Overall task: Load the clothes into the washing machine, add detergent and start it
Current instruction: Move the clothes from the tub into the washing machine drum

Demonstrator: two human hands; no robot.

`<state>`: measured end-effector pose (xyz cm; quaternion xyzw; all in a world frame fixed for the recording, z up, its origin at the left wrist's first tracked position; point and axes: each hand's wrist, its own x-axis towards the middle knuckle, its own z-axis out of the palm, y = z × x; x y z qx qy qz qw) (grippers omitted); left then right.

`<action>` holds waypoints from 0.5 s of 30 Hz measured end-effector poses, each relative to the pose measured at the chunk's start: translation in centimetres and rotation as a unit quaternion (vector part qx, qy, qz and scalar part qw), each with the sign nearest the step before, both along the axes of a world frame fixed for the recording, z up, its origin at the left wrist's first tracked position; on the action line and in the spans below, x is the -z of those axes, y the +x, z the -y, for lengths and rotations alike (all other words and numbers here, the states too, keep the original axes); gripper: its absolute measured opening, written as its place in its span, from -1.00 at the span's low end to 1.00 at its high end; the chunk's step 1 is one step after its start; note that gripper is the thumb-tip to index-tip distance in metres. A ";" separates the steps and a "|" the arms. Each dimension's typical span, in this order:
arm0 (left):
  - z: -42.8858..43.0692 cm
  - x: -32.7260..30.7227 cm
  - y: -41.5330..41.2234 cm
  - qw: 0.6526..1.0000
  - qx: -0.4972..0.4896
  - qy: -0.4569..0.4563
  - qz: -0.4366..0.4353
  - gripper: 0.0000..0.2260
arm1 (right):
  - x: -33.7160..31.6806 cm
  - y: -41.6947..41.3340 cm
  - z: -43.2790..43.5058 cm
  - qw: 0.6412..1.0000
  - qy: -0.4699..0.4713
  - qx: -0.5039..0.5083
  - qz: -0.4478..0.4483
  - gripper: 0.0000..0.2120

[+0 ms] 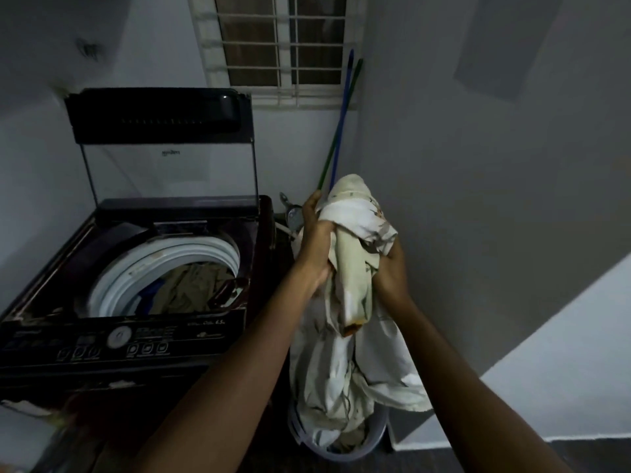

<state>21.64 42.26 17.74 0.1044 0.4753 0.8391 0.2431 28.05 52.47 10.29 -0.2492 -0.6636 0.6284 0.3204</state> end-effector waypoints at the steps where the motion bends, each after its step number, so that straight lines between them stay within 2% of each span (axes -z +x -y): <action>1: 0.3 1.1 0.2 1.000 -0.021 -0.023 -0.005 -0.72 | 0.0 -0.2 0.0 0.999 0.009 0.006 -0.034 -0.73; 2: 0.7 2.3 0.5 0.998 -0.030 -0.054 -0.034 -0.71 | -0.8 -0.3 0.4 0.999 0.016 0.012 -0.049 -0.80; 3: 1.2 4.2 0.4 0.990 -0.037 -0.102 -0.088 -0.41 | -1.1 -0.6 0.5 0.998 0.001 0.017 -0.063 -0.85; 4: 2.0 5.7 0.4 0.977 -0.035 -0.150 -0.145 -0.19 | -1.9 -0.7 0.9 0.997 -0.007 0.028 -0.069 -0.90; 5: 2.4 6.5 1.4 0.969 -0.008 -0.184 -0.168 -0.08 | -2.0 -1.3 0.9 0.996 -0.007 0.049 -0.076 -0.91; 6: 2.7 7.0 2.6 0.941 -0.006 -0.244 -0.235 -0.08 | -2.6 -1.3 1.3 0.995 0.003 0.063 -0.080 -0.91; 8: 2.1 7.2 3.8 0.910 -0.149 -0.315 -0.226 -0.42 | -3.4 -1.8 2.2 0.997 -0.004 0.033 -0.071 -0.83; 9: 1.9 6.5 3.4 0.914 -0.202 -0.293 -0.196 -0.61 | -3.6 -1.9 2.7 0.998 0.008 -0.022 -0.062 -0.77; 10: 1.9 5.1 2.3 0.942 -0.164 -0.249 -0.157 -0.69 | -3.5 -1.9 2.8 0.995 0.037 -0.084 -0.043 -0.71; 11: 1.5 3.9 1.2 0.976 -0.097 -0.181 -0.073 -0.68 | -3.3 -1.7 2.6 0.986 0.069 -0.149 -0.023 -0.63; 12: 1.6 3.2 -0.3 0.986 -0.040 -0.159 -0.024 -0.57 | -3.4 -1.4 2.2 0.973 0.098 -0.210 0.000 -0.56; 14: 2.0 1.8 -2.6 0.986 -0.089 -0.142 -0.027 -0.38 | -3.6 -0.4 0.9 0.945 0.108 -0.301 0.064 -0.51; 15: 1.6 1.7 -2.7 0.982 -0.119 -0.139 -0.039 -0.37 | -3.5 0.1 0.3 0.935 0.109 -0.326 0.089 -0.48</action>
